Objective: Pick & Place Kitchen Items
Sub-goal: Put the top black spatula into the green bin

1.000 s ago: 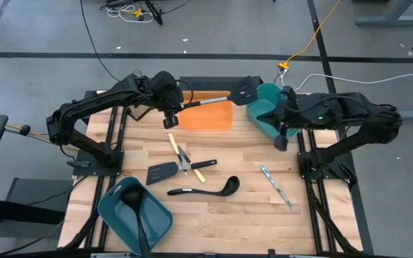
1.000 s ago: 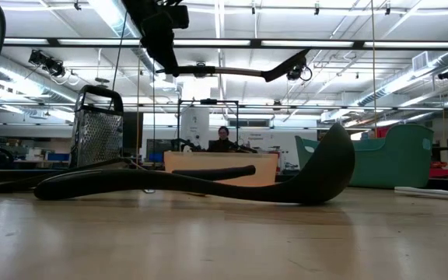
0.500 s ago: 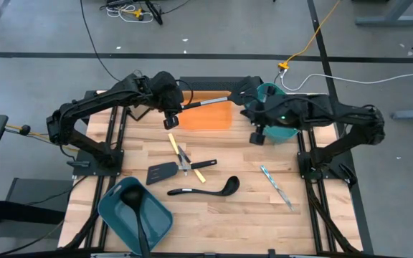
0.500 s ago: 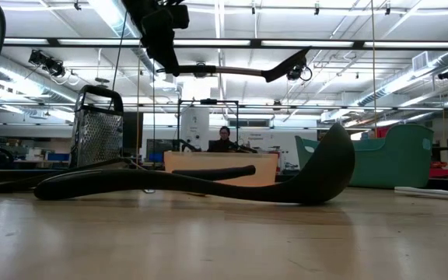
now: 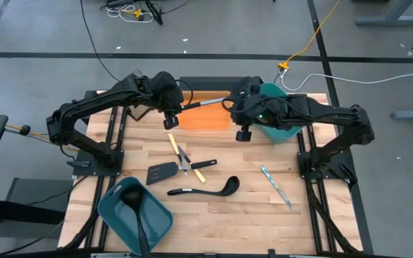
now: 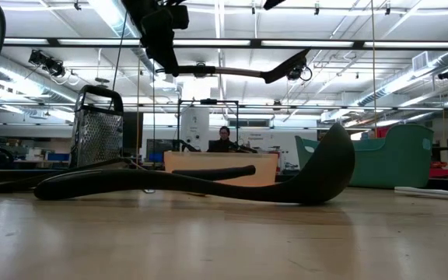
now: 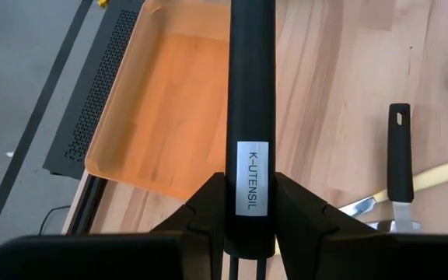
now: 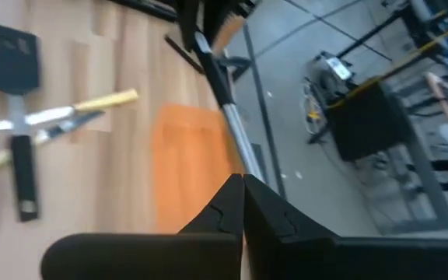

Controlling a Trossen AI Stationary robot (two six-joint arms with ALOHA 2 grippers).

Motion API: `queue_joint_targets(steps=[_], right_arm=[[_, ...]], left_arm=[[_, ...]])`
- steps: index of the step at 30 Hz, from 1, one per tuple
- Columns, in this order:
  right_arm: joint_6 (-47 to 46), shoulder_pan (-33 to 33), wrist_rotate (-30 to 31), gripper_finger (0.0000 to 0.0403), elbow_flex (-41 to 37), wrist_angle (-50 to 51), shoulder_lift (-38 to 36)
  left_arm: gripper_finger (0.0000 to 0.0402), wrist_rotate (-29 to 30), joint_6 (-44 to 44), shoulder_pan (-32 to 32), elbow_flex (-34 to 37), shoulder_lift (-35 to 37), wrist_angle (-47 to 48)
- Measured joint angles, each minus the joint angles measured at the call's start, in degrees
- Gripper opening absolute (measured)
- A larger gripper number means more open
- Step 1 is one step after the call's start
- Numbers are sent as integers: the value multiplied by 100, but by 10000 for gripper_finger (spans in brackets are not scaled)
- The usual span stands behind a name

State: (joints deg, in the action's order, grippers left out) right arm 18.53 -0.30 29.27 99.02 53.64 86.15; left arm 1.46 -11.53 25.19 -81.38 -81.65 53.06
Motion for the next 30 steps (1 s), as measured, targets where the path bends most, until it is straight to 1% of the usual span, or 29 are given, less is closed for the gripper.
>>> queue_joint_targets(steps=[4, 13, 17, 22, 25, 28, 30], right_arm=[[214, -31, 274, 14, -2, -6, 57], [238, -33, 285, 17, -2, -122, 54], [456, -33, 279, 18, -2, -132, 66], [637, -81, -105, 18, -16, -159, 83], [673, -132, -146, 20, -98, -196, 94], [809, -197, -184, 32, -289, -417, 92], [887, -234, -232, 48, -393, -452, 98]], left_arm=[[87, 0, 2, 0, 0, 0, 4], [87, 0, 2, 0, 0, 0, 9], [87, 0, 2, 2, 0, 0, 16], [87, 0, 2, 2, 0, 0, 15], [87, -2, 21, 2, 0, 0, 13], [87, -2, 26, 2, 0, 0, 11], [87, -3, 41, 2, 0, 0, 10]])
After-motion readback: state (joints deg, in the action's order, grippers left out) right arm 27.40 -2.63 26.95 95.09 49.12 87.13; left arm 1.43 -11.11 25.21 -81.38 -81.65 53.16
